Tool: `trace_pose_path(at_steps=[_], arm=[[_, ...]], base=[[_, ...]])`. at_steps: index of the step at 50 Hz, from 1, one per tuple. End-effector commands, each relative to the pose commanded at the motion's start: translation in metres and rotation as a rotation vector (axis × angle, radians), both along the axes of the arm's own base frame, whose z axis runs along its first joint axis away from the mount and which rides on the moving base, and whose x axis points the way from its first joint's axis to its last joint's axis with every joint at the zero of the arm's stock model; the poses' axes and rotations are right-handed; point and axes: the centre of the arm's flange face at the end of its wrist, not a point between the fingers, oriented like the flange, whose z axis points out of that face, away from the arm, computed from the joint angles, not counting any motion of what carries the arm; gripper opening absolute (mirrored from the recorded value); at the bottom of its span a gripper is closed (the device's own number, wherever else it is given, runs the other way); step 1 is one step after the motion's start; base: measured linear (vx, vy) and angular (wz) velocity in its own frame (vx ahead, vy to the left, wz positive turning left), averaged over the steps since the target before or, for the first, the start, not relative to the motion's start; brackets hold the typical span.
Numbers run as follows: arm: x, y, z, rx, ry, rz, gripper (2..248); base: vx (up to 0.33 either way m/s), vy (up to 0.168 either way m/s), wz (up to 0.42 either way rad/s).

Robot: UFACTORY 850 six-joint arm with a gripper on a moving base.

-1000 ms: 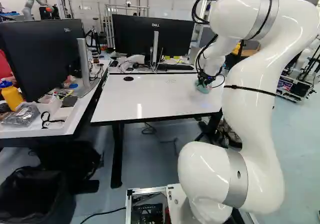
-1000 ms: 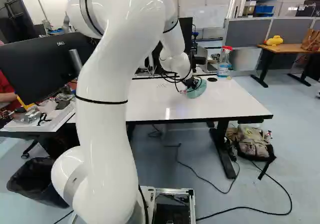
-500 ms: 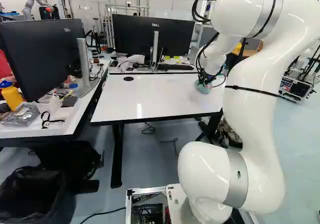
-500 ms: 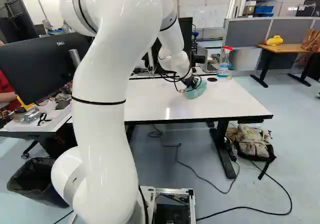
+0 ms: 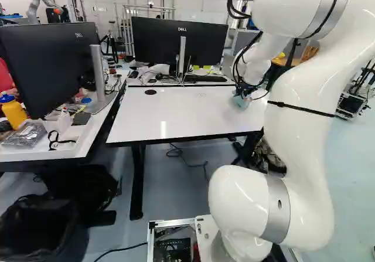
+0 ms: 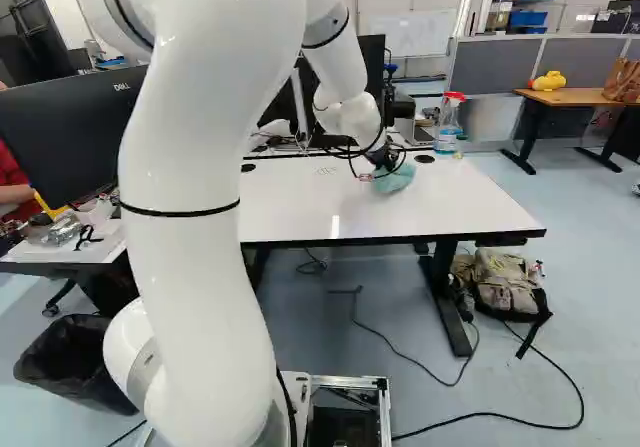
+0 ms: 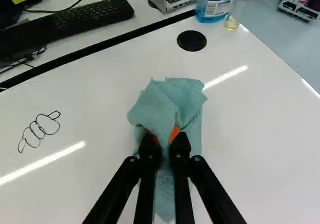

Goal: Clean the table with the green towel

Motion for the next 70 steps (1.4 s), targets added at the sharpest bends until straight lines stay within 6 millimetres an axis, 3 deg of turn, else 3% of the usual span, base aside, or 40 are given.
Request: trace_pose_path(at_steps=[38,70], arm=[[-0.071,-0.003,0.003,0.013,0.025,-0.061,39],[-0.068,0.004,0.011,0.006,0.012,-0.047,39]], base=[[0.000,0.000,0.000],[0.000,0.000,0.000]])
